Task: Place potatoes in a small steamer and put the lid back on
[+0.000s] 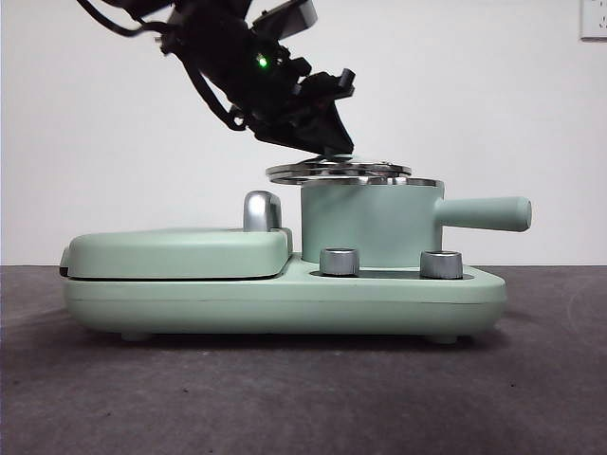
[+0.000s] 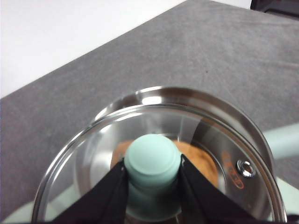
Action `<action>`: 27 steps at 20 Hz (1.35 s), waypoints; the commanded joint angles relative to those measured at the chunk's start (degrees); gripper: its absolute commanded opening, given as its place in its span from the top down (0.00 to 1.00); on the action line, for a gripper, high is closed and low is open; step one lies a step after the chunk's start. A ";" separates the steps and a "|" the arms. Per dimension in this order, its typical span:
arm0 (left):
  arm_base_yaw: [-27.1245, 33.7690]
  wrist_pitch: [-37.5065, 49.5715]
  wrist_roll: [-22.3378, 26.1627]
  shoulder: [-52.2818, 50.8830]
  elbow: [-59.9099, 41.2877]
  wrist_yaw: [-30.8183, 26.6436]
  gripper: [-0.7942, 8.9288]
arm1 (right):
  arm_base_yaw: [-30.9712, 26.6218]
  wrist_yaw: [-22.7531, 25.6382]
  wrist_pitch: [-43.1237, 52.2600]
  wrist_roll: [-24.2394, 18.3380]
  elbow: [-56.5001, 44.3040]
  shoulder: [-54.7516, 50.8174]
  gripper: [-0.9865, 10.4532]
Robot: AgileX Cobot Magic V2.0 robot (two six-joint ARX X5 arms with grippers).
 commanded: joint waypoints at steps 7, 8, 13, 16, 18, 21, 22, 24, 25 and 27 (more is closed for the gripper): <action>-0.52 1.99 -0.33 3.15 8.26 1.57 0.91 | 0.28 0.92 0.52 0.79 0.24 0.20 0.65; -0.52 1.99 -1.01 3.54 8.98 2.62 0.91 | 0.28 1.44 0.50 0.76 0.24 0.20 0.65; -0.70 1.99 -2.84 5.22 9.90 4.04 0.91 | 0.28 1.68 0.46 0.76 0.24 0.20 0.65; -0.70 2.21 -2.54 5.55 9.90 4.04 0.91 | 0.28 1.68 0.46 0.76 0.24 0.20 0.65; -0.70 2.23 -2.36 6.05 9.90 4.07 0.91 | 0.28 1.73 0.46 0.76 0.24 0.20 0.65; -0.76 2.45 -2.21 6.97 9.90 4.50 0.91 | 0.28 1.75 0.48 0.76 0.24 0.20 0.65; -0.92 2.43 -2.19 7.45 9.90 4.50 0.91 | 0.28 1.75 0.48 0.74 0.24 0.20 0.65; -1.03 2.43 -2.10 8.09 9.90 4.48 0.91 | 0.28 1.77 0.48 0.70 0.24 0.20 0.65; -1.16 2.43 -1.62 8.48 9.90 4.48 0.91 | 0.28 1.81 0.46 0.72 0.24 0.20 0.65; -1.36 2.36 -1.55 9.01 9.90 4.48 0.91 | 0.28 1.95 0.46 0.72 0.24 0.20 0.65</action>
